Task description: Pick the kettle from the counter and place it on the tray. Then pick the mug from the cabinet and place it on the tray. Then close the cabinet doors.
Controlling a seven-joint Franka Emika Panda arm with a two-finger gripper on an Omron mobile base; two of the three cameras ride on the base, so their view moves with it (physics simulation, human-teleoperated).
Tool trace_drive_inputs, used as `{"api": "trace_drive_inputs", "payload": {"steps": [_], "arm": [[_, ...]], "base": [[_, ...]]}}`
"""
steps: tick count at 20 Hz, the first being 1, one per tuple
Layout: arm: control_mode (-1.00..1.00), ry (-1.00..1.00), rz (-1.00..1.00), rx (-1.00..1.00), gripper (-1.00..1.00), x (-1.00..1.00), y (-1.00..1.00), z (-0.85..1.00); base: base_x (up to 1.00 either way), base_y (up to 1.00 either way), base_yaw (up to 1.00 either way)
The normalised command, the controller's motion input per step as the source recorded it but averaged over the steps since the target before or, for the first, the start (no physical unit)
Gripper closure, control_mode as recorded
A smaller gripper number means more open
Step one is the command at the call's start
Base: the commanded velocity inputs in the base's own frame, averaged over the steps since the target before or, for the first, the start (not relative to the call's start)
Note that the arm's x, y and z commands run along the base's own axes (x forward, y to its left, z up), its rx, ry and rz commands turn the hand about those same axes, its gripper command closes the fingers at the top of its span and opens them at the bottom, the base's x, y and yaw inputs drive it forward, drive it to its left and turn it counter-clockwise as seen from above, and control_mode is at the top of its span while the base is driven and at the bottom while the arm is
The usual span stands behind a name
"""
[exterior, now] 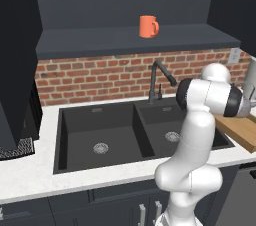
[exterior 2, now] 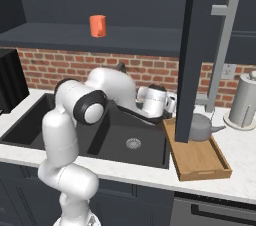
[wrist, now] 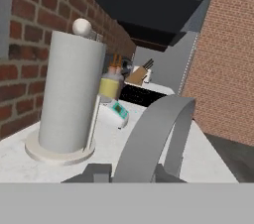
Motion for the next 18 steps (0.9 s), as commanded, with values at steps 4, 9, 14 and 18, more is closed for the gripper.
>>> {"api": "trace_drive_inputs", "payload": {"steps": [4, 9, 14, 18], "arm": [[-1.00, 0.02, -0.04, -0.10, 1.00, -0.26, 0.13, -0.30], [-1.00, -0.01, 0.00, -0.03, 1.00, -0.02, 0.24, -0.42], [-1.00, -0.08, 0.00, 0.00, 1.00, 0.06, 0.23, -0.34], [-1.00, -0.13, 0.00, 0.00, 1.00, 0.09, 0.03, -0.19]], "base": [[0.00, 0.00, 0.00], [0.00, 0.00, 0.00], [0.00, 0.00, 0.00], [0.00, 0.00, 0.00]]}}
